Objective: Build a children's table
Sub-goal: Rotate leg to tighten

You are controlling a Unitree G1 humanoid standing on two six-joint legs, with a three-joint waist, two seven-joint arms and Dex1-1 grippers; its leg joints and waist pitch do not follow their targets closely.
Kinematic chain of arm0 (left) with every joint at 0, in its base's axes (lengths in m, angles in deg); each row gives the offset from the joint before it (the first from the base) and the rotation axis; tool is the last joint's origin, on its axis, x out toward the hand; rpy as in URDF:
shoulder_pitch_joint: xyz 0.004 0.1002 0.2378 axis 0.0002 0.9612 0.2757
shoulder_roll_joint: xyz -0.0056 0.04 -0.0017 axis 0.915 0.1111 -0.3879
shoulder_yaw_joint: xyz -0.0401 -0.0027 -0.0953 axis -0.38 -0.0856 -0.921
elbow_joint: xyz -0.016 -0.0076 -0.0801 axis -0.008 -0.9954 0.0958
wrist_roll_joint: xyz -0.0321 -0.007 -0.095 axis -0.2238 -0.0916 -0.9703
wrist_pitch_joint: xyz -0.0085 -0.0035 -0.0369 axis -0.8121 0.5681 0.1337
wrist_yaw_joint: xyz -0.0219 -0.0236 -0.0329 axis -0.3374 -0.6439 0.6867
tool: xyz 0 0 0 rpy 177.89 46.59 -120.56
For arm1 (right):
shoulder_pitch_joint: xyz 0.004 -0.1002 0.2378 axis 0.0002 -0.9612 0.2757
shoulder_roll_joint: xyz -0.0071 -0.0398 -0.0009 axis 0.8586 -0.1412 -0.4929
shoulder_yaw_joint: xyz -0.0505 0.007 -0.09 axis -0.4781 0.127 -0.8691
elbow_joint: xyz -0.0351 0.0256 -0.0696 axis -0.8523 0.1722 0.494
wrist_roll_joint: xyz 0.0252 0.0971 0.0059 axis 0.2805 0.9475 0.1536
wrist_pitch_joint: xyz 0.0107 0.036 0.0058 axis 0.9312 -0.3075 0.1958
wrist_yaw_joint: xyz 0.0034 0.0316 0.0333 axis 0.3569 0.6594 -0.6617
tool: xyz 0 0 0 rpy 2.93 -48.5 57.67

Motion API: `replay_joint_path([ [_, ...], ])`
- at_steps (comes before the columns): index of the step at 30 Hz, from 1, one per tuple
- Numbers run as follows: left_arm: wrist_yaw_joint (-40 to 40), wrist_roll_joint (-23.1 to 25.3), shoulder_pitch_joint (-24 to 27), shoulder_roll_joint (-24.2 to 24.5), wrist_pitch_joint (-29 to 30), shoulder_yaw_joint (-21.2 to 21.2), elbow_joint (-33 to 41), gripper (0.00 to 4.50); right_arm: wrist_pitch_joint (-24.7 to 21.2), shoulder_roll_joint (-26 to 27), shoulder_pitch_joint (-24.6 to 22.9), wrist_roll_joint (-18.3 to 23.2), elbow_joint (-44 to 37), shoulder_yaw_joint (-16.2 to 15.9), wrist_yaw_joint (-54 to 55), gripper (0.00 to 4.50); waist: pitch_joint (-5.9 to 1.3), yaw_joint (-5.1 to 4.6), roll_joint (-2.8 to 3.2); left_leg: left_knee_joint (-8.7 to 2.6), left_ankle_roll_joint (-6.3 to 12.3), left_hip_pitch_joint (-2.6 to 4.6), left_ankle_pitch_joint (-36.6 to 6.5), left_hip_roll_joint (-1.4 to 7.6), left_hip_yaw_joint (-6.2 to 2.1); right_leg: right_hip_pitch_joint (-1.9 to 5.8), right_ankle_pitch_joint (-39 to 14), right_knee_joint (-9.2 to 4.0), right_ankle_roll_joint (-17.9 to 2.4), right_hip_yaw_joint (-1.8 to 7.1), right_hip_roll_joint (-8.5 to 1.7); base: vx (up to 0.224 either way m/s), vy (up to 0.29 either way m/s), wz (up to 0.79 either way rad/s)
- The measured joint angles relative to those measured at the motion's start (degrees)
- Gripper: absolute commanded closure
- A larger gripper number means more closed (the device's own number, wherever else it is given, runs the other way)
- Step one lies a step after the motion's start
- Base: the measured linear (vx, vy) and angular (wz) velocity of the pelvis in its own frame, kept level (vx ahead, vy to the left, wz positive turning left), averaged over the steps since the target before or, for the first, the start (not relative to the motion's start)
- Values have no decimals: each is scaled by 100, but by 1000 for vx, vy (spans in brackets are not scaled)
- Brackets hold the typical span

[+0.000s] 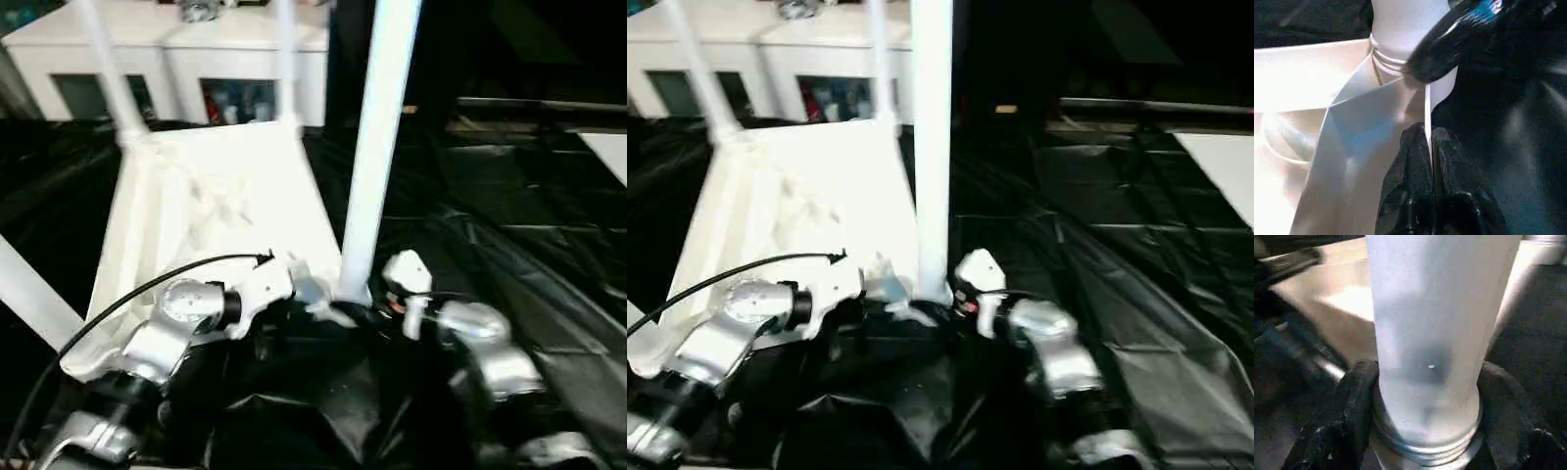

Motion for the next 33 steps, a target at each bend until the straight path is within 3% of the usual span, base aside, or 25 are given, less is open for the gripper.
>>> replay_joint_path([
  [5, -910, 286, -415, -568, 308, -40, -534, 450, -223, 718, 342, -147, 452, 360, 1813, 185, -3, -65, 4, 5, -5, 6, 3, -2, -2, 0, 0, -4, 2, 2, -2, 0, 0, 0],
  [9, -1752, 487, -776, -1130, 462, 10, -1026, 450, -328, 1034, 657, -345, 797, 529, 3183, 185, -12, -38, 17, 13, -4, 1, 3, -13, -1, 3, 1, -8, 1, 11, -9, 0, 0, 0],
  [12, -1972, 533, -877, -1274, 438, 13, -1196, 450, -263, 1140, 800, -381, 993, 580, 3601, 185, -18, -12, 27, 11, -4, -2, 3, -15, 0, 5, 3, -8, 2, 11, -10, 0, 0, 0],
  [17, -1863, 532, -852, -1238, 384, 7, -1149, 450, 19, 989, 784, -372, 1098, 619, 3021, 185, -23, 3, 33, 5, -3, -8, 3, -12, -1, 5, 20, -5, -21, 6, -10, 0, 0, 0],
  [20, -1591, 502, -716, -1113, 354, 9, -909, 450, 235, 885, 577, -320, 925, 623, 2606, 116, -21, 19, 31, -11, -3, -14, 4, -7, -2, 0, 15, -4, -13, -2, -8, 0, 0, 0],
  [24, -1291, 391, -541, -872, 264, 8, -623, 450, 273, 650, 472, -75, 738, 596, 1914, 106, -15, 48, 25, -14, -2, -30, 4, 2, -5, -17, 12, -4, -11, -11, -1, 0, 0, 0],
  [26, -1099, 341, -459, -715, 150, 45, -503, 450, 274, 429, 402, 20, 567, 509, 1474, 75, -12, 64, 22, -8, -2, -37, 4, 2, -5, -18, 12, -6, -11, -12, -1, 0, 0, 0],
  [33, -113, 40, -192, -145, -155, 114, -129, 450, 271, -439, -33, 263, -194, 180, -491, 75, 7, 157, -10, 0, -1, -42, 3, 3, -4, -17, 12, -8, -11, -10, -2, 0, 0, 0],
])
